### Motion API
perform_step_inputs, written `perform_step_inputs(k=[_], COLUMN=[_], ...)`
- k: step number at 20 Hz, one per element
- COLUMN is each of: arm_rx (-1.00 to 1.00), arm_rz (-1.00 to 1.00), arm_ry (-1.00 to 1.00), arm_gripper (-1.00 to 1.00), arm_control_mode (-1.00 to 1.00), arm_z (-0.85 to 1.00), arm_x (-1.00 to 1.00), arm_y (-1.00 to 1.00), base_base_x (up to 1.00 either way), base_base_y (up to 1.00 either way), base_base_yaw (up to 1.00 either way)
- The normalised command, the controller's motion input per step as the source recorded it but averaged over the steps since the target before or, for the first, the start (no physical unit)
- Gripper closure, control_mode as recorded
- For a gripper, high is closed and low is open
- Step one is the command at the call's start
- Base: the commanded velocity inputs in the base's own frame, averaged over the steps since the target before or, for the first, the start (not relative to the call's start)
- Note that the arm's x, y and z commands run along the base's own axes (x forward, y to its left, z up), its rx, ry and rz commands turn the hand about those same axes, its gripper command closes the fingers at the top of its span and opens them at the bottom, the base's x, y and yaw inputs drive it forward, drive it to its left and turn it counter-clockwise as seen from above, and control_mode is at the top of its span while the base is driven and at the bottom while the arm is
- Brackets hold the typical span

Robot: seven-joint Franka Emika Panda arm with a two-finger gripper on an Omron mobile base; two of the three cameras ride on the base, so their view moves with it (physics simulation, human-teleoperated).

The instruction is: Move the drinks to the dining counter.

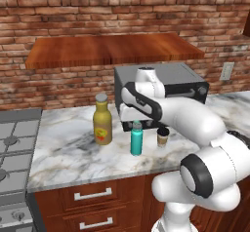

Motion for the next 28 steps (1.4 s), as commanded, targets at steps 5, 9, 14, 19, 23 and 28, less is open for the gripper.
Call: perform_step_inputs(k=[5, 9, 14, 19, 23, 28], arm_rx=[0.0, 0.0, 0.0, 0.0, 0.0, 0.0], arm_rz=[0.0, 0.0, 0.0, 0.0, 0.0, 0.0], arm_ry=[0.0, 0.0, 0.0, 0.0, 0.0, 0.0], arm_gripper=[-1.0, -1.0, -1.0, -1.0, -1.0, -1.0], arm_control_mode=[-1.0, -1.0, -1.0, -1.0, -1.0, -1.0], arm_z=[-0.07, -0.08, -0.15, -0.22, -0.23, -0.29], arm_x=[0.15, 0.23, 0.07, 0.0, 0.0, 0.0], arm_y=[0.08, 0.13, 0.03, -0.01, 0.01, 0.0], base_base_x=[0.0, 0.0, 0.0, 0.0, 0.0, 0.0], base_base_y=[0.0, 0.0, 0.0, 0.0, 0.0, 0.0], base_base_yaw=[0.0, 0.0, 0.0, 0.0, 0.0, 0.0])
